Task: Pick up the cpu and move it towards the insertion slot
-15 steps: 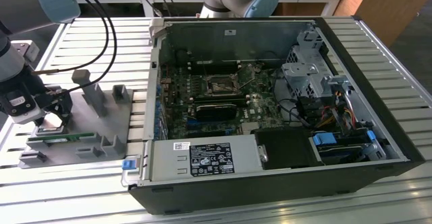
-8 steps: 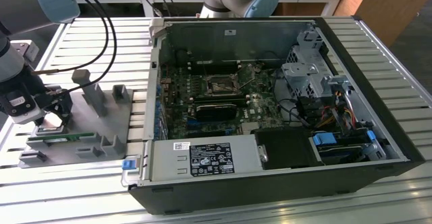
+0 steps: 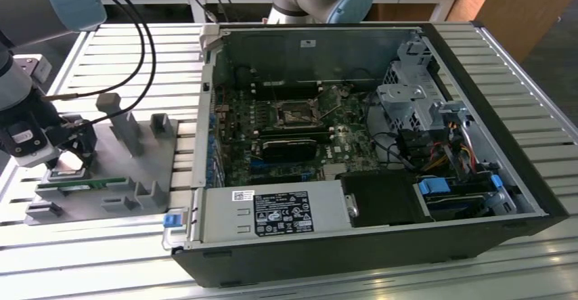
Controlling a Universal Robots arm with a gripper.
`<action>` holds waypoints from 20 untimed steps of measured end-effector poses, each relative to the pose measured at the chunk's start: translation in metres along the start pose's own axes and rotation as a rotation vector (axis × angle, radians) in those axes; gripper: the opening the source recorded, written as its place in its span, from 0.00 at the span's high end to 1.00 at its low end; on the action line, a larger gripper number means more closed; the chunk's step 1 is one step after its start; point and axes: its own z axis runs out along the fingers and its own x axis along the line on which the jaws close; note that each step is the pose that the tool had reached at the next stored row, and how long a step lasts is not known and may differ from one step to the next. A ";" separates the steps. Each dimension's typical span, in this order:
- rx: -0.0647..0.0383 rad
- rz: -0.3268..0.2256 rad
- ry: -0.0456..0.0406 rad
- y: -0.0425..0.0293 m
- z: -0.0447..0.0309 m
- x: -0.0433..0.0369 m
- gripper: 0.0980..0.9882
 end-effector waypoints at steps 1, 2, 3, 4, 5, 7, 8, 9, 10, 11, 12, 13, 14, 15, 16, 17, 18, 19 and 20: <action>0.000 0.000 0.0000 0.0000 0.0000 0.0000 0.41; 0.000 0.000 0.0001 0.0000 0.0000 0.0000 0.41; 0.000 0.000 0.0000 0.0000 -0.0001 0.0000 0.48; 0.000 0.000 -0.0001 0.0000 -0.0006 0.0000 0.50; 0.000 0.000 0.0001 0.0001 -0.0024 0.0001 0.50; 0.000 0.000 0.0000 0.0003 -0.0064 0.0001 0.50; 0.000 0.000 0.0000 0.0004 -0.0084 0.0001 0.50; 0.000 0.000 -0.0001 0.0005 -0.0103 0.0001 0.50; 0.000 0.000 -0.0001 0.0006 -0.0120 0.0001 0.50; 0.000 0.000 -0.0001 0.0006 -0.0136 0.0001 0.50; 0.000 0.000 -0.0001 0.0007 -0.0151 0.0002 0.50; 0.000 0.000 0.0000 0.0007 -0.0163 0.0002 0.50; 0.000 0.000 0.0001 0.0008 -0.0176 0.0002 0.50; -0.001 0.000 0.0003 0.0009 -0.0188 0.0002 0.50; -0.001 0.000 0.0003 0.0009 -0.0200 0.0002 0.50; -0.001 0.000 0.0004 0.0010 -0.0211 0.0002 0.50; -0.001 0.000 0.0002 0.0010 -0.0212 0.0002 0.50; -0.001 0.000 0.0000 0.0010 -0.0213 0.0001 0.50; -0.001 0.000 0.0004 0.0010 -0.0220 0.0002 0.50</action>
